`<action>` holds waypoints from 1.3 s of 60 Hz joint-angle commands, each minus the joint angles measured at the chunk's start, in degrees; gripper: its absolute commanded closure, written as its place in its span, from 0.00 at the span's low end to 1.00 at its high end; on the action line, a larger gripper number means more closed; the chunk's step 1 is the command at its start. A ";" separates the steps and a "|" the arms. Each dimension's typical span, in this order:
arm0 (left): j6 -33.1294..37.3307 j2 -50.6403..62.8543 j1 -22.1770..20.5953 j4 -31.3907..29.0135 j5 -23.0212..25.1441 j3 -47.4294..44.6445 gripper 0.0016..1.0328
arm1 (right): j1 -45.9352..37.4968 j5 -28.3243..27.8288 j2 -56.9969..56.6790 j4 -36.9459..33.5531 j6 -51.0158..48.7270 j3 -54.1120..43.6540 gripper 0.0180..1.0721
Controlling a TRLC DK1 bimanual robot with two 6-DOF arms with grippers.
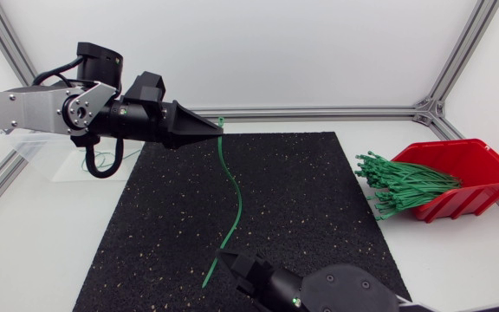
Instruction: Take a green cable tie from the red box, thread the tail through the head to close it, then place it in the transparent bin on the left.
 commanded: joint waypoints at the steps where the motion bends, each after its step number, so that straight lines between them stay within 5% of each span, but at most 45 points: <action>1: -1.55 0.22 0.58 -0.22 1.30 0.25 0.97 | 0.21 2.22 1.01 -0.42 12.16 1.20 0.95; 14: -1.55 -0.39 0.41 -0.49 1.48 0.08 0.97 | 0.73 6.26 0.74 -2.97 35.09 1.55 0.95; 29: -1.64 -0.74 -0.47 -0.49 1.39 -0.19 0.97 | 0.82 2.39 -8.13 -31.97 64.36 7.79 0.95; 41: -1.64 -2.50 -1.18 -0.40 1.39 -1.07 0.97 | 1.17 -0.51 -12.97 -41.73 77.63 10.25 0.95; 51: -1.82 -4.70 -1.44 -0.57 1.30 -2.21 0.97 | 1.61 -6.04 -16.66 -58.78 94.68 17.72 0.95; 63: -2.26 -6.28 -1.70 -0.66 1.22 -3.09 0.97 | 4.16 -7.10 -16.13 -68.62 101.80 22.82 0.95; 78: -2.17 -8.39 -2.14 -0.57 0.86 -4.58 0.97 | 3.02 -16.06 -17.18 -82.86 113.23 31.08 0.95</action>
